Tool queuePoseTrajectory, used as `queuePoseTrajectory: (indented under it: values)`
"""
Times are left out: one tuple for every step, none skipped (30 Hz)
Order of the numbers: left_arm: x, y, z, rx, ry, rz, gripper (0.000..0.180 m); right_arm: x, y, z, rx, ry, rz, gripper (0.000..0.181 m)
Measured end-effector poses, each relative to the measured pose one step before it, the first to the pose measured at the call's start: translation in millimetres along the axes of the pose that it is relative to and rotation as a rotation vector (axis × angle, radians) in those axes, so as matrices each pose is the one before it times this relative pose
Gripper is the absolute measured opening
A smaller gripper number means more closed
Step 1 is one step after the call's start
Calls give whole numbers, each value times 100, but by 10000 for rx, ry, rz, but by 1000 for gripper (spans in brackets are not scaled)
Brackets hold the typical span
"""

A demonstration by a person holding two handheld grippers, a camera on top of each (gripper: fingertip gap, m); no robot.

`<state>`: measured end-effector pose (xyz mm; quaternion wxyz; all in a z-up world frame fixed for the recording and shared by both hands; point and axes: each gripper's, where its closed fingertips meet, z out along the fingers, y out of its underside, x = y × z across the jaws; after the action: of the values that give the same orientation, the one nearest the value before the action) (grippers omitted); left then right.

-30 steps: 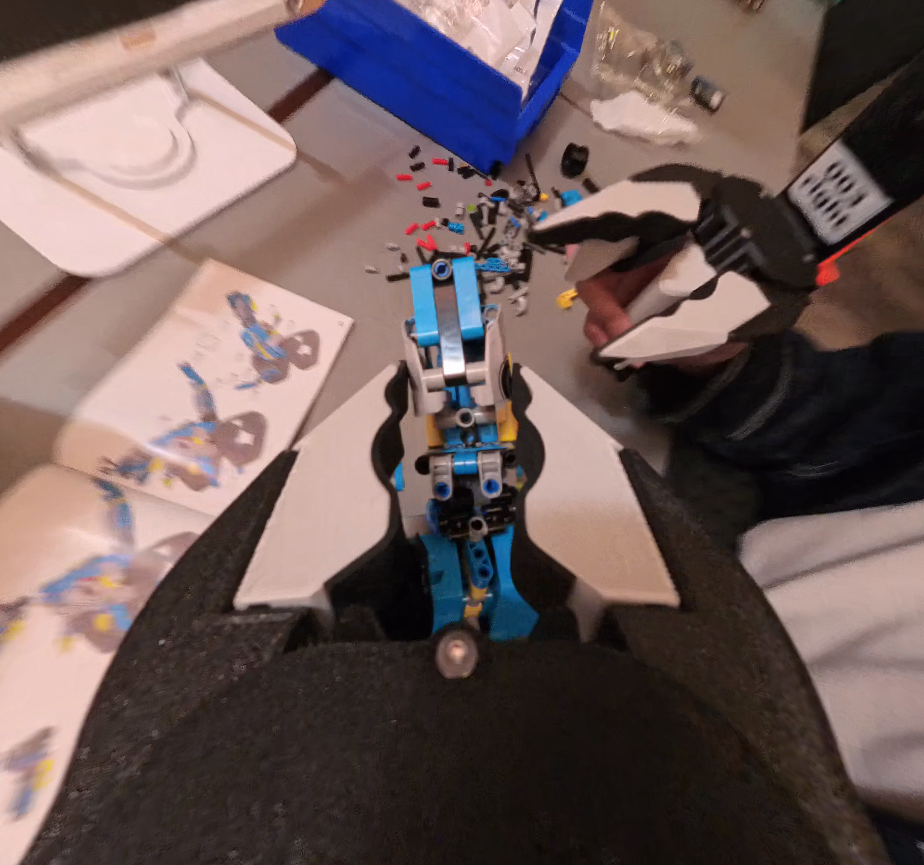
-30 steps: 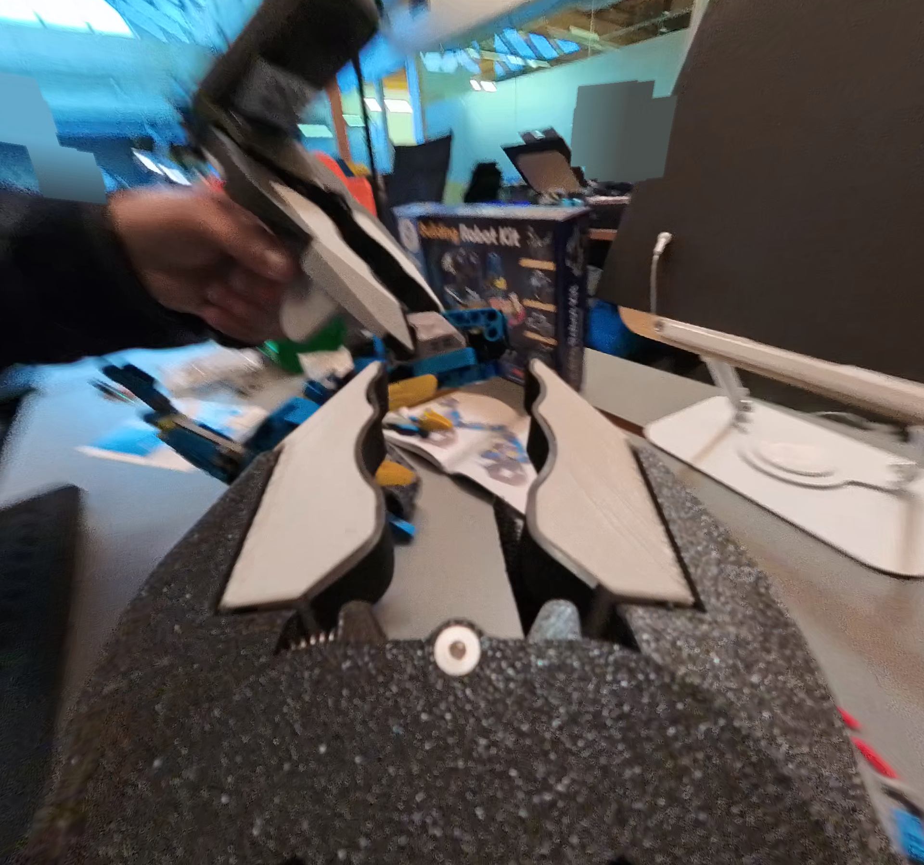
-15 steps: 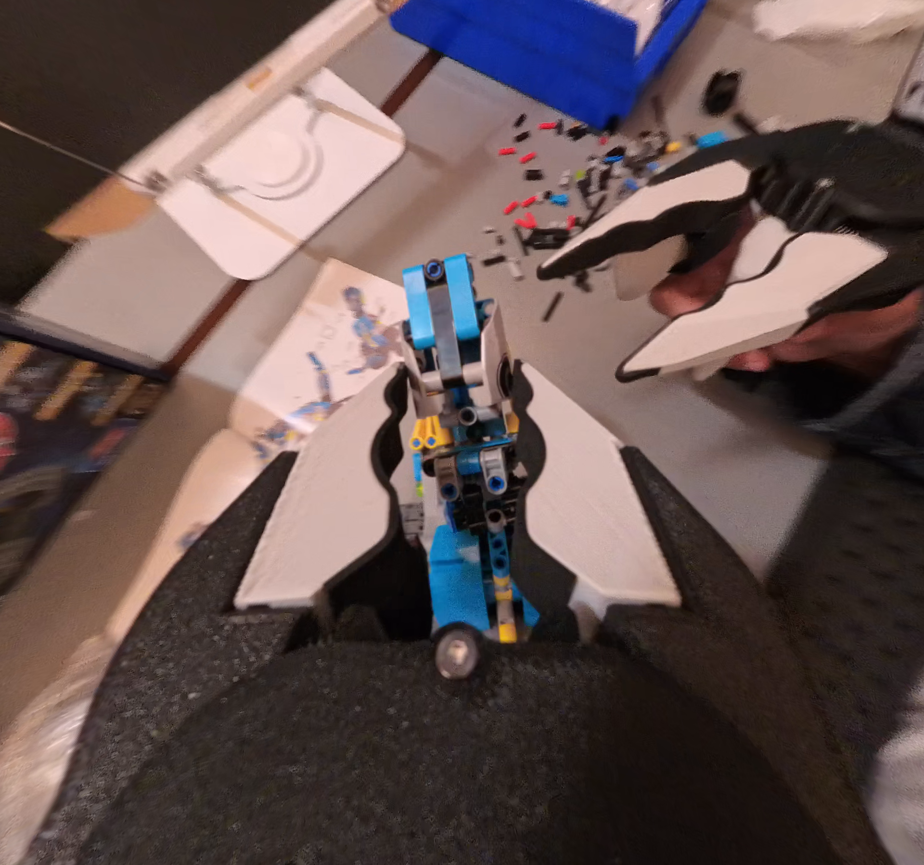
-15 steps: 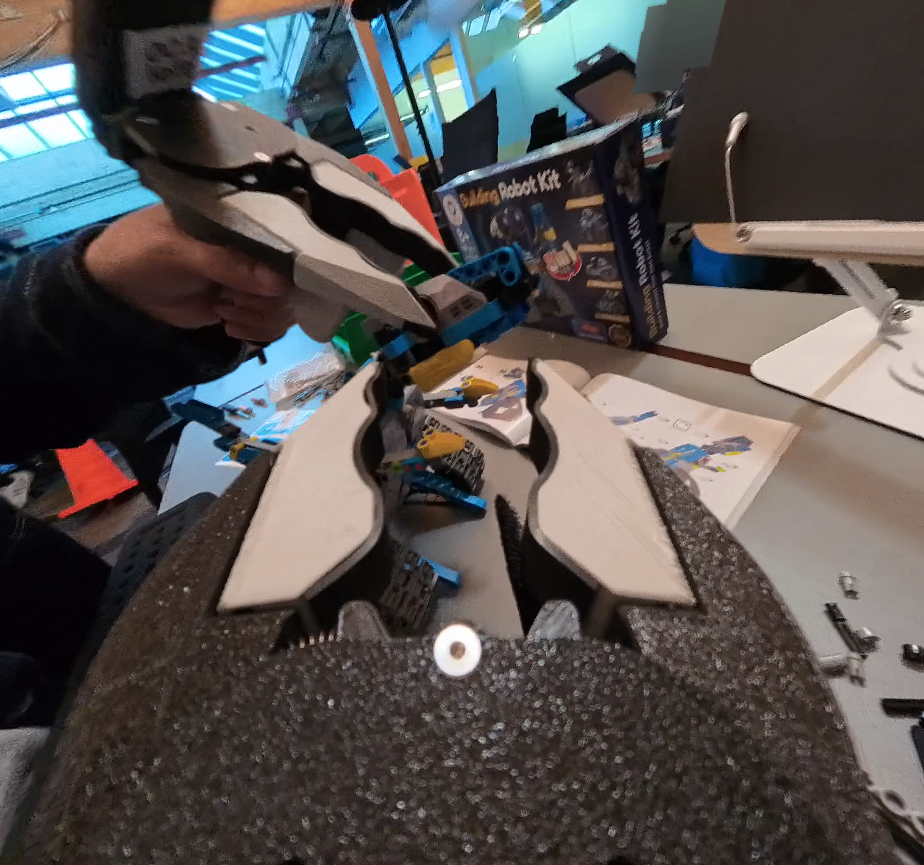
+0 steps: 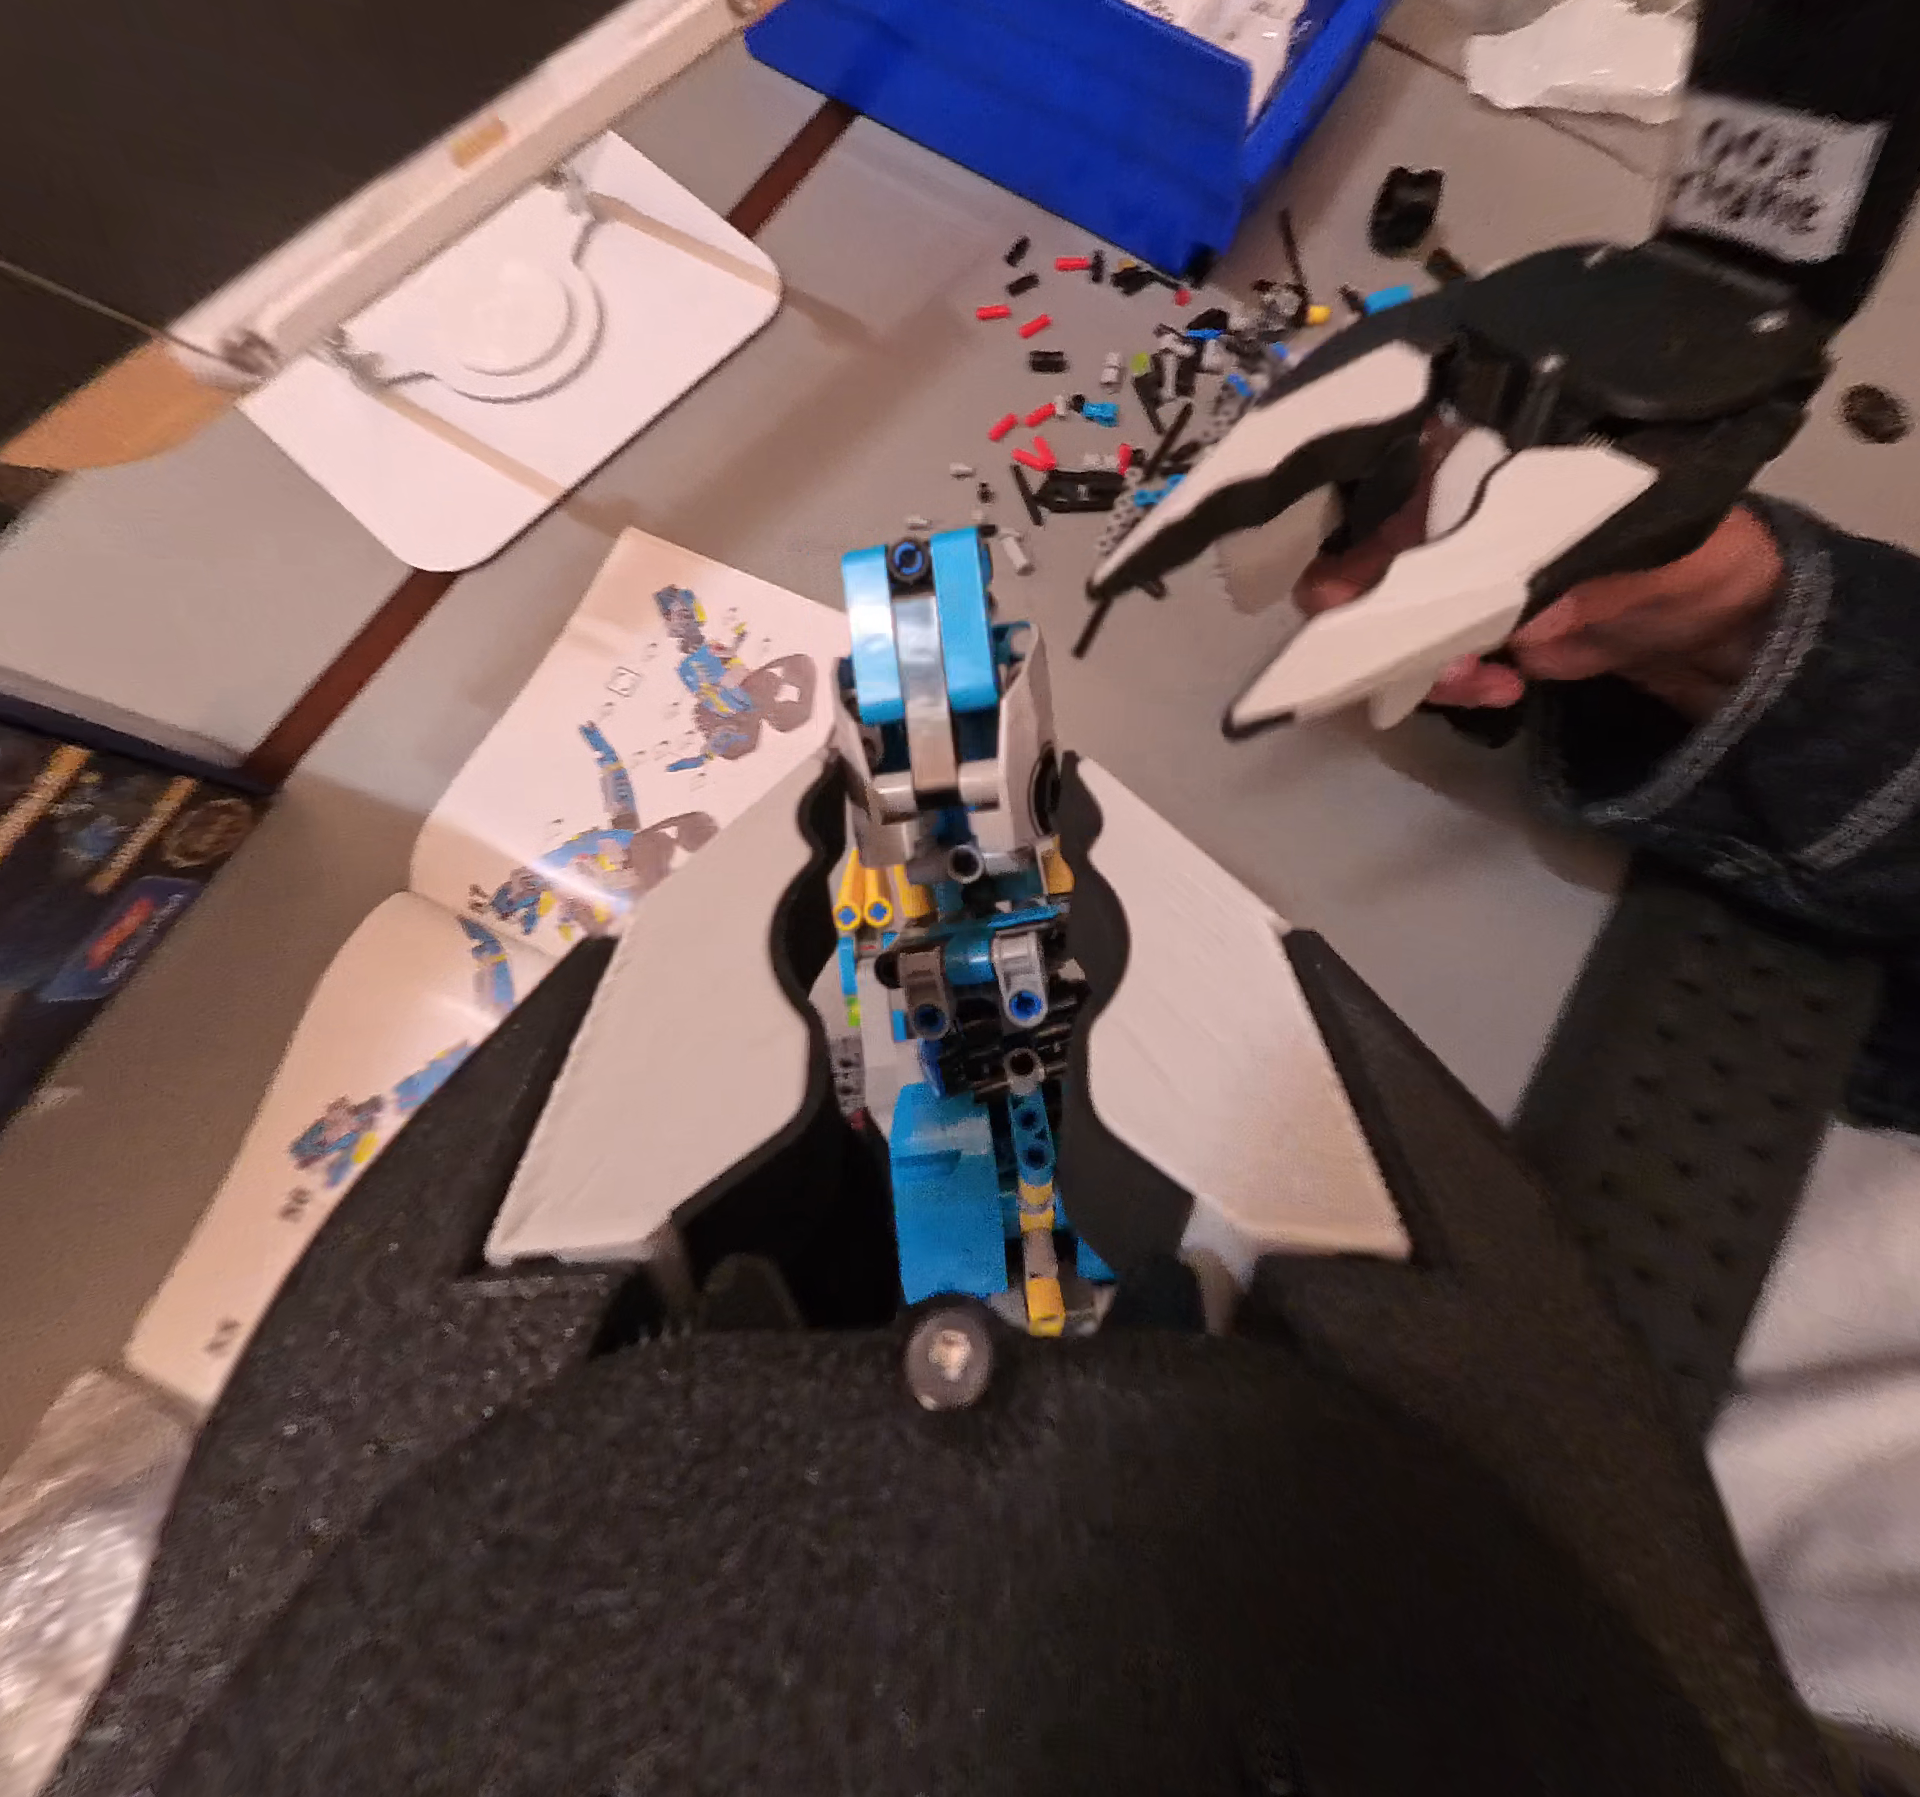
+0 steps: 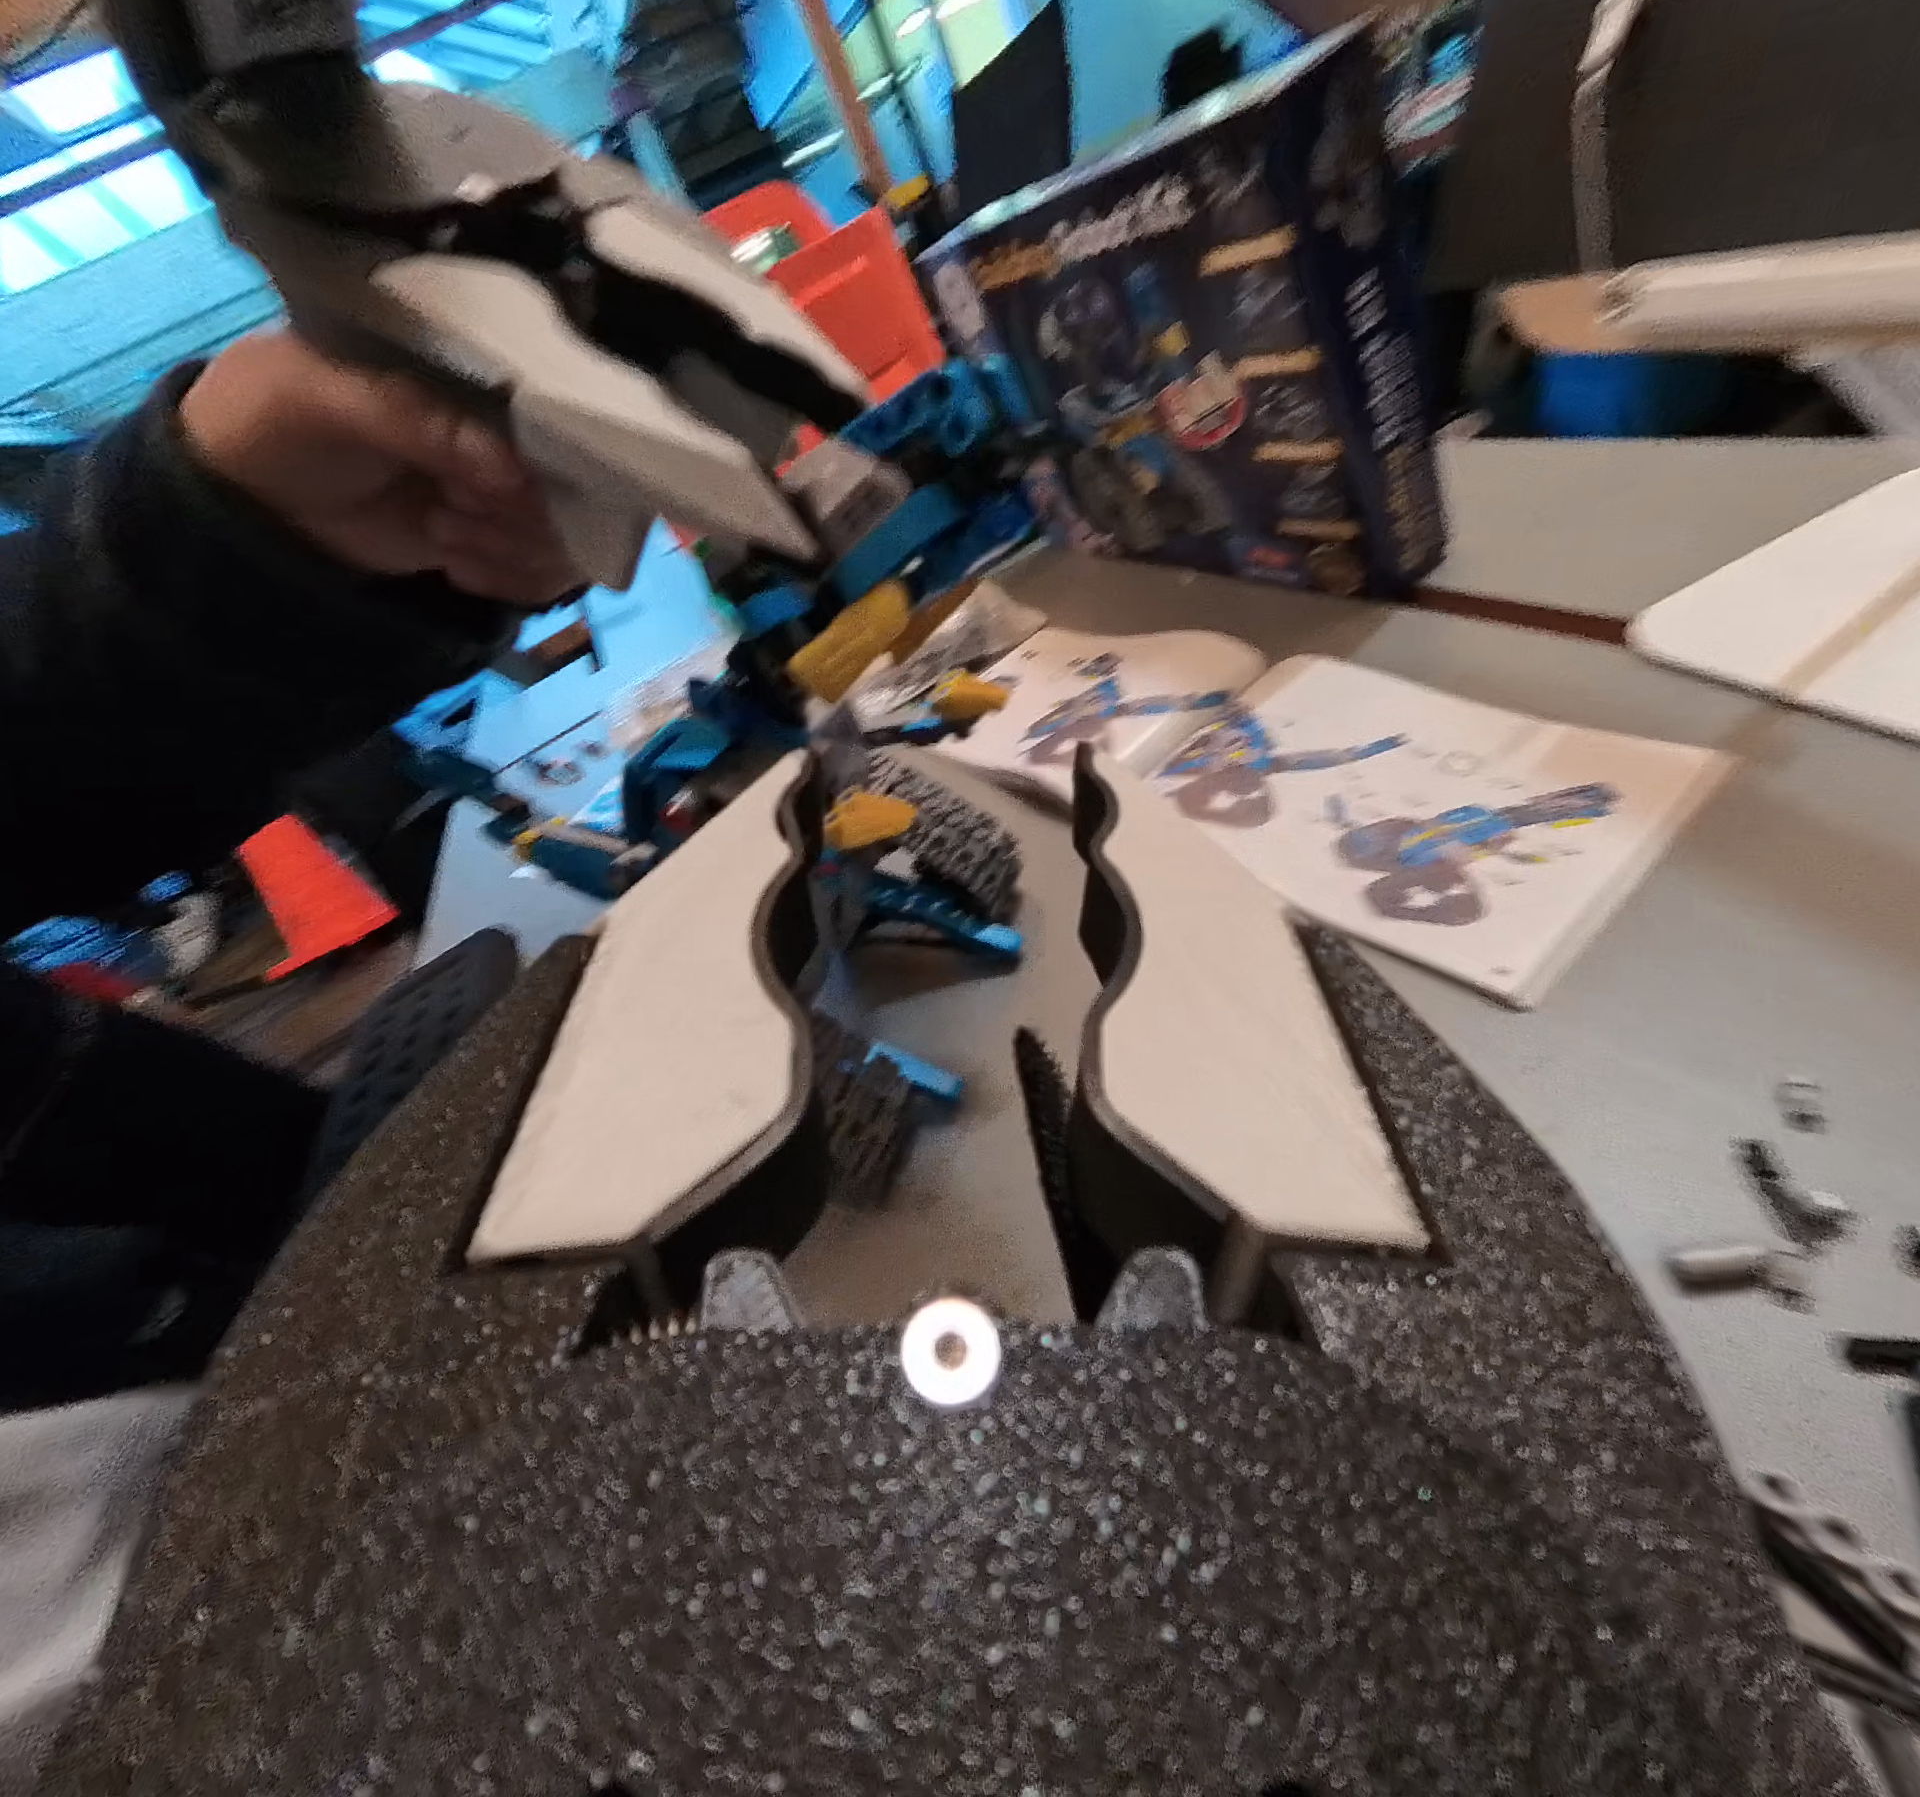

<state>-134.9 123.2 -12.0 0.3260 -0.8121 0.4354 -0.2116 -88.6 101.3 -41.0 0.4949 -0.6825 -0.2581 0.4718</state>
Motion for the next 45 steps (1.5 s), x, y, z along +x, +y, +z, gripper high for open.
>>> queuePoseTrajectory:
  values:
    - [-287, 15, -69, -8, 352, -486, 39, -596, 774, 452, -399, -361, 115, 49]
    - [-189, 1, 3, 31, 311, -370, 38, -294, 699, 487, -357, -92, -82, 51]
    - [-149, 5, 55, 49, 176, -196, 38, -257, 555, 447, -261, -4, -251, 52]
    - [-51, -10, 43, 60, 115, -108, 39, -361, 467, 401, -219, -64, -250, 52]
    - [78, 10, 7, 29, 118, -29, 39, -383, 333, 365, -156, -97, -138, 52]
    - [36, 11, -42, -6, 69, -3, 39, -405, 184, 324, -80, -140, -42, 51]
    - [-29, 5, -70, -20, 25, -1, 39, -516, 95, 253, -44, -204, -6, 49]
    - [-61, 11, -69, -25, 1, 18, 39, -359, 30, 220, -21, -94, -12, 52]
    - [-127, 30, -58, -21, -97, 71, 39, -63, -5, 117, -7, 69, -95, 52]
    - [-99, 36, -47, -9, -165, 169, 39, -126, 106, 99, -75, -12, -89, 50]
    - [-18, 21, -72, -18, -241, 272, 40, -284, 93, 100, -56, -117, 3, 50]
    - [-37, 0, -82, -45, -366, 349, 39, -236, 25, 131, -23, -84, 37, 51]
    - [-28, 0, -115, -73, -444, 396, 40, -211, 16, 145, -10, -48, -3, 51]
    - [12, -9, -144, -82, -474, 421, 40, -150, 82, 157, -55, 12, -63, 51]
    - [9, -1, -148, -72, -502, 394, 40, -42, 62, 112, -44, 67, -104, 51]
    - [-11, 37, -124, -85, -525, 361, 40, -73, 8, 54, -20, 29, -84, 51]
    - [82, 69, -79, -100, -496, 340, 40, -140, 0, 25, -23, -43, -16, 51]
    - [111, 40, -25, -102, -476, 252, 41, -134, 55, 36, -46, -58, 10, 50]
    - [73, 20, -3, -99, -430, 98, 41, -52, 69, 33, -40, -9, -8, 50]
    - [-7, -9, 22, -86, -328, -91, 41, 32, 28, 4, -24, 47, -42, 49]
    - [-11, -39, 57, -51, -161, -267, 40, 41, 37, -15, -41, 43, -37, 49]
    - [-3, -36, 98, -7, -26, -349, 40, -19, 38, -41, -42, 0, -12, 49]
    - [-27, -21, 60, 16, 65, -334, 40, -18, 0, -72, -20, -14, -9, 49]
    - [61, -64, -72, 57, 180, -300, 43, 36, -71, -139, 29, 14, -8, 49]
    - [44, -109, -356, 124, 210, -263, 53, 127, -90, -230, 29, 37, -16, 48]
    - [-251, -197, -688, 209, 84, -211, 63, 318, -178, -321, 80, 120, -17, 48]
    - [-436, -215, -980, 305, 12, -129, 68, 464, -370, -400, 192, 169, 42, 47]
    - [-581, 29, -1131, 260, -38, -111, 69, 522, -499, -435, 268, 165, 149, 47]
    - [-710, 567, -1100, 55, -89, -160, 70, 669, -659, -448, 351, 239, 261, 47]
    - [-409, 1166, -829, -193, 68, -193, 73, 725, -892, -407, 478, 288, 366, 50]
    - [129, 1582, -420, -376, 293, -239, 78, 461, -1025, -209, 545, 142, 489, 53]
    - [385, 1454, -17, -293, 312, -241, 85, 148, -724, 150, 341, -1, 489, 55]
    - [345, 928, 244, -73, 170, -123, 84, 130, -142, 585, -28, 6, 399, 57]
    - [293, 454, 387, -5, 57, 92, 81, 131, 288, 868, -330, 2, 357, 63]
    - [144, -21, 437, 79, -76, 255, 77, 45, 142, 908, -278, -48, 420, 66]
    - [-3, -320, 436, 147, -130, 301, 69, -63, -27, 791, -175, -111, 552, 64]
    - [54, -234, 459, 62, -22, 193, 61, -536, 41, 674, -194, -366, 483, 60]
    - [305, -32, 476, -58, 191, 42, 54, -593, 60, 546, -167, -352, 353, 55]
    - [485, 95, 461, -110, 304, 15, 51, -105, 108, 403, -121, -15, 236, 49]
    - [260, 297, 482, -192, 156, 31, 50, 276, 127, 260, -90, 232, 68, 44]
    - [-32, 366, 521, -224, -56, 36, 50, -112, -169, 110, 114, -52, 1, 42]
    - [39, 178, 444, -105, -26, 102, 49, -46, -185, 0, 103, -76, 97, 28]
    - [168, -27, 321, 13, 33, 126, 47, 192, -102, -41, 61, 28, 71, 17]
    - [0, -114, 210, 47, -47, 98, 47, 117, -40, -29, 29, -73, 3, 16]
    - [-110, -77, 118, 34, -48, 75, 44, -20, -8, -34, 21, -213, 10, 16]
